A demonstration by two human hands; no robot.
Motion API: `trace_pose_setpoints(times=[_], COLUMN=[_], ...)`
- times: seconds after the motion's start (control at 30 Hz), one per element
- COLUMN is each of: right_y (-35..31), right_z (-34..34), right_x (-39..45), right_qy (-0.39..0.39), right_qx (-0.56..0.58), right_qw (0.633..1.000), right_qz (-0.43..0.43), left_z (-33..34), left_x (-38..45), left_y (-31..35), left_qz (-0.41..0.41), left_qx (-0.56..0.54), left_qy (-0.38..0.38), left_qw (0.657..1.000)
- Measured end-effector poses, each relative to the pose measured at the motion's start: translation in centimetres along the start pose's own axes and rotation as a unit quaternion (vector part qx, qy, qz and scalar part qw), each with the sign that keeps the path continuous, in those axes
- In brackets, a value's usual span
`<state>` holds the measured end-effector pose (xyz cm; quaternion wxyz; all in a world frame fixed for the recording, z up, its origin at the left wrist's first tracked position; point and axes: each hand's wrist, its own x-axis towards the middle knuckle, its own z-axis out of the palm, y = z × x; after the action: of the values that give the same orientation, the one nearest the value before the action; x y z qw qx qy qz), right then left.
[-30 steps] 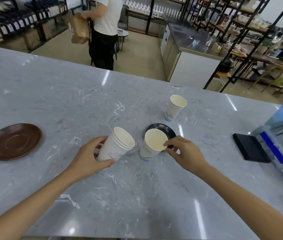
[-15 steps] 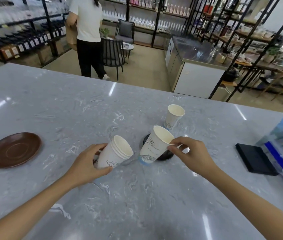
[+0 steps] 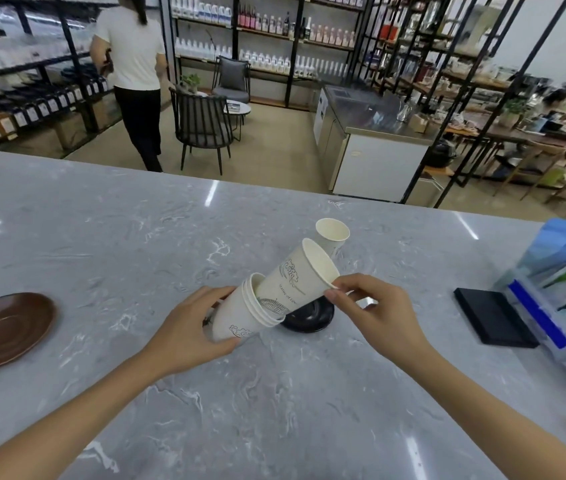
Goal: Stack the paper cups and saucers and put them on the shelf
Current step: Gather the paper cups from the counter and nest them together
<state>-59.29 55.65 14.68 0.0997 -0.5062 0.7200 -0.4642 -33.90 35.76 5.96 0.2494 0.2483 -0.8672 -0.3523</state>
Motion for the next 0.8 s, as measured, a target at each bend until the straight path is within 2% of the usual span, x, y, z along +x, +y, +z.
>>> trace_pose_setpoints(times=[0.5,0.8], right_y=[1.3,2.8], right_z=[2.2,3.0], right_x=[-0.2,1.1], right_qy=[-0.053,-0.039], right_qx=[0.011,-0.112], right_qw=[0.998,0.987], right_qz=[-0.014,-0.107], left_z=[0.9,1.5], left_x=[3.2,5.6], left_y=[2.6,2.8], left_qz=[0.037,0.042], left_qx=[-0.008,-0.029], left_qy=[-0.008,-0.009], left_qw=[0.999,0.999])
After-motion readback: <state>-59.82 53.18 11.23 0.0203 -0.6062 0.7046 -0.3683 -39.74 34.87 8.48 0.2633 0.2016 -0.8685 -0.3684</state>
